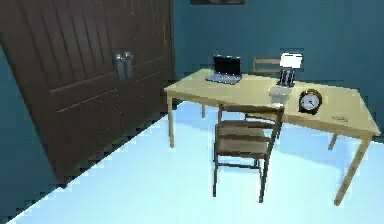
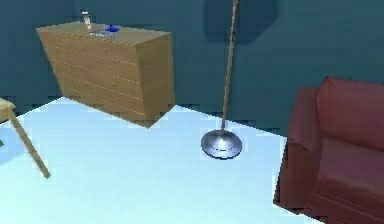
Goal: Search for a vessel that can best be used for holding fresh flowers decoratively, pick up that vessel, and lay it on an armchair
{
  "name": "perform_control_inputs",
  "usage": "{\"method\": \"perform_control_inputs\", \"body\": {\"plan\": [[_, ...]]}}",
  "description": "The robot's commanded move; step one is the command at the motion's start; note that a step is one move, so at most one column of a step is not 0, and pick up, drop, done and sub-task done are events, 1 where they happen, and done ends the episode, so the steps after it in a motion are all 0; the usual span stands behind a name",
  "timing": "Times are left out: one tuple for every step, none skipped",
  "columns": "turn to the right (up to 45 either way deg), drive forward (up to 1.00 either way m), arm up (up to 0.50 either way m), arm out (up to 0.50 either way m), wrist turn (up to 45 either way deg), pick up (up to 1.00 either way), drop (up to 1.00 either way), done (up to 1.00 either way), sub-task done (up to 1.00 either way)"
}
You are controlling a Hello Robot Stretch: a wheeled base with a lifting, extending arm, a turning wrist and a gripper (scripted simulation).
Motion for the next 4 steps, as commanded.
{"method": "perform_control_inputs", "body": {"plan": [[27.0,0.0,0.0,0.0,0.0,0.0,0.0,0.0,0.0],[0.0,0.75,0.0,0.0,0.0,0.0,0.0,0.0,0.0],[45.0,0.0,0.0,0.0,0.0,0.0,0.0,0.0,0.0],[30.0,0.0,0.0,0.0,0.0,0.0,0.0,0.0,0.0]]}}
